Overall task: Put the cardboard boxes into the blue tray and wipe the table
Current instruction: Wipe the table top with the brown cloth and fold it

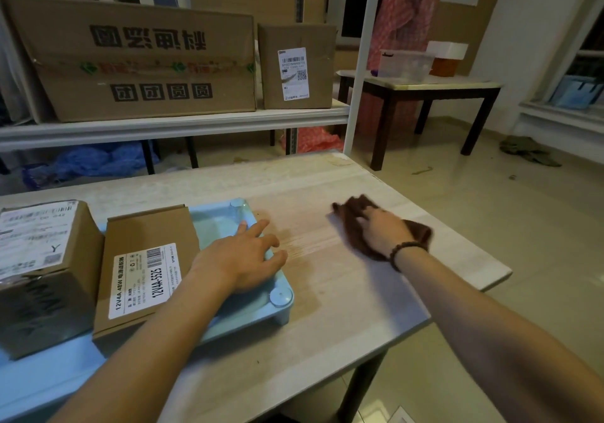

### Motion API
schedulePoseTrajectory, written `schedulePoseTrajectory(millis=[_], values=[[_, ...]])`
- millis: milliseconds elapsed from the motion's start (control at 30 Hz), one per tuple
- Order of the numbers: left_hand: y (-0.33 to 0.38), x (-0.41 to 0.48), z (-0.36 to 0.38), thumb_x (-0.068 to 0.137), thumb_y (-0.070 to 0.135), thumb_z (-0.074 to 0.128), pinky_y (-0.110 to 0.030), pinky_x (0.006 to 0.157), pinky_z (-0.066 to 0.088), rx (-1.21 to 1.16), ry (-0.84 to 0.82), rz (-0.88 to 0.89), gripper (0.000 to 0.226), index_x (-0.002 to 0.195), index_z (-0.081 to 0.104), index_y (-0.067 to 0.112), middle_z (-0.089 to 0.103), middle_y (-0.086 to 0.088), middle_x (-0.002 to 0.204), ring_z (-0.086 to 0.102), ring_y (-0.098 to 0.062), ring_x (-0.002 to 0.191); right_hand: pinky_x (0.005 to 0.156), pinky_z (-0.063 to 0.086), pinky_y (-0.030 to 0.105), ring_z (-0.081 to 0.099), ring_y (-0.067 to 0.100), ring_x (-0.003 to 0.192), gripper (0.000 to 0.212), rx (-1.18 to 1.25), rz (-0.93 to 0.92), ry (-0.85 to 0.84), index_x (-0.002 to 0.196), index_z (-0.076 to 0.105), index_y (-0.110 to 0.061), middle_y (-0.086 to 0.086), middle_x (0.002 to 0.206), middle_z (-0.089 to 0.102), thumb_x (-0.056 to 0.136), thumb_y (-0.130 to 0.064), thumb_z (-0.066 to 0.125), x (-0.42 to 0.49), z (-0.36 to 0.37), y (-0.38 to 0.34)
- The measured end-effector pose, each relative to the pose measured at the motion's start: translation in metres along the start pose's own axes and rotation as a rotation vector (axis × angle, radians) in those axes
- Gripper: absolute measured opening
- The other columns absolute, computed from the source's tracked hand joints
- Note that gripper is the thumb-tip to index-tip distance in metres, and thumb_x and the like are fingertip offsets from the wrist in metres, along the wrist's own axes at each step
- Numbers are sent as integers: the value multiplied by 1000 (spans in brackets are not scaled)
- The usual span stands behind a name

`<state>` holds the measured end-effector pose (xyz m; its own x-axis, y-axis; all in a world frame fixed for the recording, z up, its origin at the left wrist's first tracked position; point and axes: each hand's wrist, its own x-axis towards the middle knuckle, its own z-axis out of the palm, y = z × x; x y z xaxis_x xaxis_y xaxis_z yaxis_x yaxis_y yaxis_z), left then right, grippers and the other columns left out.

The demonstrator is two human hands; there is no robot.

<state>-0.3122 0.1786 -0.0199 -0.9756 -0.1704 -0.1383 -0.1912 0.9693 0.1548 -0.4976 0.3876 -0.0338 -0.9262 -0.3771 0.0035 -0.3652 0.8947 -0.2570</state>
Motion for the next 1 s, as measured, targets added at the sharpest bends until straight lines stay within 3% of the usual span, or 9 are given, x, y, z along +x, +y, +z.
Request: schedulePoseTrajectory(millis=[100,167,233,333,433,533,633,767,1000], values=[[0,0,0,97,64,24,-46,110,37,8,28,8,58,148,32,37,1,12,166,11,-22,152,103,46,41,58,33,126,42,36,-334,-55,141,54,-15,12,144,57,106,-33,42,-38,29,-59],[1,0,0,95,65,26,-47,105,43,15,44,-21,61,148,26,35,12,4,166,32,-27,145,106,47,44,57,30,129,45,76,-439,-92,148,48,-22,6,152,51,107,-38,39,-56,39,-73],[1,0,0,92,68,29,-48,94,50,-18,53,-67,59,140,28,35,31,-9,158,59,-31,118,106,46,42,58,29,128,47,120,-401,-87,149,47,-23,5,151,52,106,-40,39,-49,33,-59],[0,-2,0,89,70,30,-48,90,52,-45,38,-86,60,138,26,36,41,-10,148,65,-27,99,101,48,39,63,29,118,40,145,-142,-22,142,55,-22,8,134,66,106,-36,42,-30,11,-3],[1,-3,-1,91,68,31,-47,92,52,-49,55,-83,62,144,21,39,41,-8,149,64,-28,105,90,51,40,65,33,108,34,119,107,135,129,63,-21,14,120,71,106,-33,42,-21,-4,61],[0,-3,-2,92,68,30,-49,100,47,-37,48,-86,67,151,8,43,26,-11,161,58,-32,121,86,54,43,66,35,102,35,82,179,176,123,63,-19,14,117,69,104,-37,39,-24,-2,66],[0,-3,-2,93,69,29,-48,105,43,-25,39,-87,71,153,0,43,17,-12,164,52,-33,130,92,52,43,64,35,113,39,62,-51,99,135,58,-19,11,135,63,106,-37,38,-48,14,12],[2,-4,1,93,68,29,-48,105,42,-32,51,-75,69,153,6,42,18,-13,164,51,-32,131,109,44,44,46,25,141,49,101,-318,-18,151,45,-22,-1,159,42,107,-42,38,-74,27,-25],[6,-3,-2,95,65,31,-46,102,44,-30,56,-70,65,152,10,42,21,-13,163,55,-31,127,89,50,42,62,35,111,36,89,165,177,126,61,-16,14,124,67,106,-36,39,-40,-5,97]])
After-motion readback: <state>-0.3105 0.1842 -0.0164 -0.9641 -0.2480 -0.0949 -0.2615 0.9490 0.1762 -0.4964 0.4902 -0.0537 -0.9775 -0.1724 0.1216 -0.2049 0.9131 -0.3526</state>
